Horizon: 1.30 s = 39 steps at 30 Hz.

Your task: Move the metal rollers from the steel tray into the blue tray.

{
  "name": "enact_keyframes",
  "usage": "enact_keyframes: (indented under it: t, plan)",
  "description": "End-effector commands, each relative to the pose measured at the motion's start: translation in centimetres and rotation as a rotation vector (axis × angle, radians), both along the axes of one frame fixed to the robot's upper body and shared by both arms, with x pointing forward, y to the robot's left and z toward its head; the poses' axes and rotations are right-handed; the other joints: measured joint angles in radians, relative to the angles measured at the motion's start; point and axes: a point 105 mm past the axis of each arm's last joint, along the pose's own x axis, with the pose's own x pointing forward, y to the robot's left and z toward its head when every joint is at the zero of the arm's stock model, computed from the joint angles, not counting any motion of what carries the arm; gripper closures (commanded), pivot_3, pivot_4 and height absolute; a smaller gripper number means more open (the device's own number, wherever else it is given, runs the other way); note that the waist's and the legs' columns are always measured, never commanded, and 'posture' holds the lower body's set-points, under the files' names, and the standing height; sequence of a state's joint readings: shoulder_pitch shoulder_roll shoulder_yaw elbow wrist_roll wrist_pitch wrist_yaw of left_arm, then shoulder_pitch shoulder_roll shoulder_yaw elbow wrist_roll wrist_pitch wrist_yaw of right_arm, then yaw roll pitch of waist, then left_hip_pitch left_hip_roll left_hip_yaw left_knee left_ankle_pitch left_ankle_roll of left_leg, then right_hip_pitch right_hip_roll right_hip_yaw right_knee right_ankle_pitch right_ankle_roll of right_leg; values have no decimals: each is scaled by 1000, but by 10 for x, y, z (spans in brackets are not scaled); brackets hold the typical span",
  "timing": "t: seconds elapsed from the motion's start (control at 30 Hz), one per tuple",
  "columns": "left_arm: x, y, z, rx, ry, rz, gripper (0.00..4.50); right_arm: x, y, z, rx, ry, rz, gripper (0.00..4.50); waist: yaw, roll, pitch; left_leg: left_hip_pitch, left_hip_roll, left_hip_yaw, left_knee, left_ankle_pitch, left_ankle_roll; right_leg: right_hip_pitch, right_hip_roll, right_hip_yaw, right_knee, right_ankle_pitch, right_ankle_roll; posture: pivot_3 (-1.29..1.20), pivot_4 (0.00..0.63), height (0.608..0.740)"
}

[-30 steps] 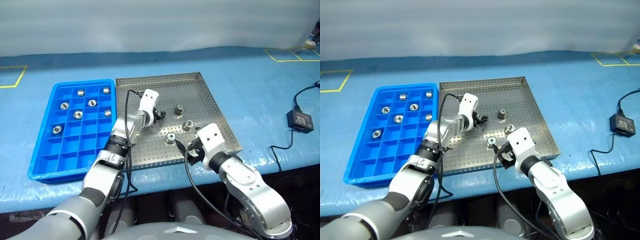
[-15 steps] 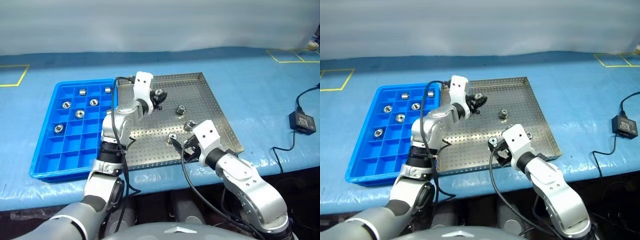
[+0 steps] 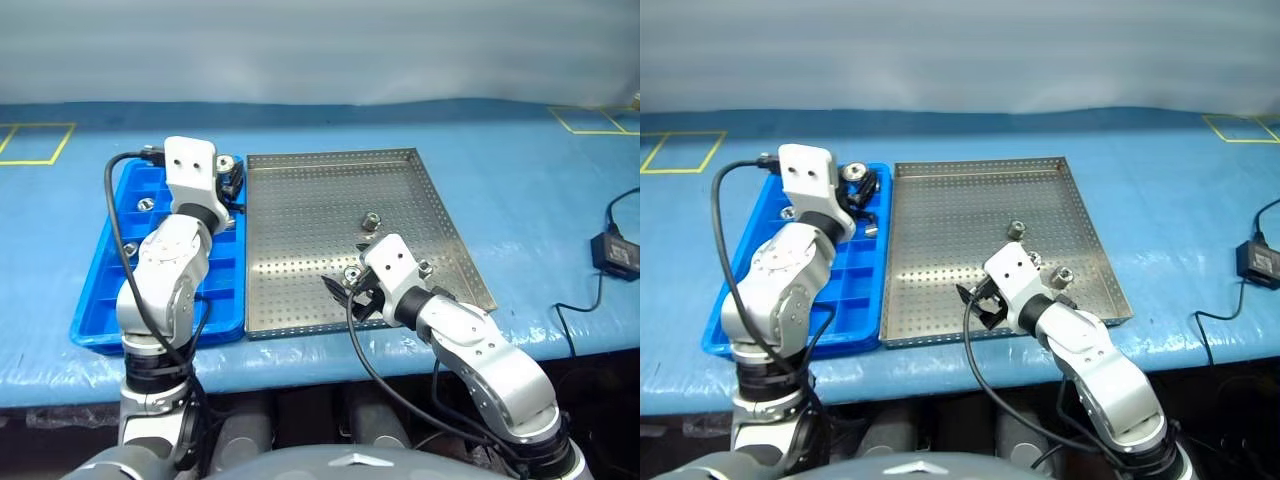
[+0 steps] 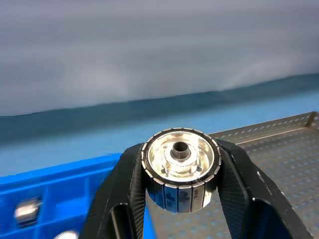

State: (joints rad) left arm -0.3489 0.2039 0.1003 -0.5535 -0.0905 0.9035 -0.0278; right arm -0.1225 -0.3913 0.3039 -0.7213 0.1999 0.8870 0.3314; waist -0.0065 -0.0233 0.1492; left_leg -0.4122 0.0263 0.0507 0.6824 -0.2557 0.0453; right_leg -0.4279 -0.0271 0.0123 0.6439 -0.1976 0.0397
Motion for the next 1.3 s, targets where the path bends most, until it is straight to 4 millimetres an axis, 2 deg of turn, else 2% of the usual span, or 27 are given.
enact_keyframes:
  t: [0.03, 0.27, 0.53, 0.77, 0.93, 1.03, 1.17, 1.3]
  plan:
    - [-17, 14, -4, 49, 8, 87, 2801, -2, 17, 10, 28, -39, 107, 0, 9, 0, 0, 0, 0, 0, 0, 0, 0, 0, 0, 0, 0, 0, 0, 108, 150, 740]
    - [-49, 31, -47, 26, 155, 251, 2801, -2, 31, 13, 52, -44, 187, 0, 47, 0, 0, -1, 0, -1, 0, 0, 0, 0, -1, -1, 0, 0, -1, 162, 150, 740]
    - [-65, 46, -60, 23, 206, 400, 2801, -1, 32, 10, 45, -32, 204, 0, 66, 0, 0, -1, 0, -1, 0, 0, 0, 0, -2, -3, 0, -2, 0, 204, 150, 740]
    - [-77, 51, -86, 12, 336, 453, 2801, -1, 30, 7, 44, -21, 187, 0, 70, 0, 0, -1, 0, -2, 0, 0, 0, 0, -2, -3, 0, -2, -1, 196, 150, 740]
    - [-70, 47, -78, 1, 295, 429, 1139, 0, 24, 4, 37, -10, 150, 0, 76, 0, 0, -1, 0, -2, 0, 0, 0, 0, -2, -4, 0, -2, -1, 172, 150, 740]
    - [-56, 34, -61, -5, 220, 357, 146, 0, 19, 5, 37, -14, 122, 0, 78, 0, 0, -2, 0, -2, 0, 0, 0, 0, -3, -5, 0, -2, -1, 152, 150, 740]
    - [-37, 6, -38, -31, 127, 193, 146, 1, 8, 8, 41, -23, 68, 0, 77, 0, 0, -3, 0, -3, 0, 0, 0, 0, -3, -5, -1, -2, -2, 119, 150, 740]
    - [-17, -54, -28, -114, 132, -187, 146, 0, -15, 10, 36, -28, -21, 0, 70, 0, 0, -3, 0, -2, 0, 0, 0, -1, -3, -5, -1, -1, -3, 72, 150, 740]
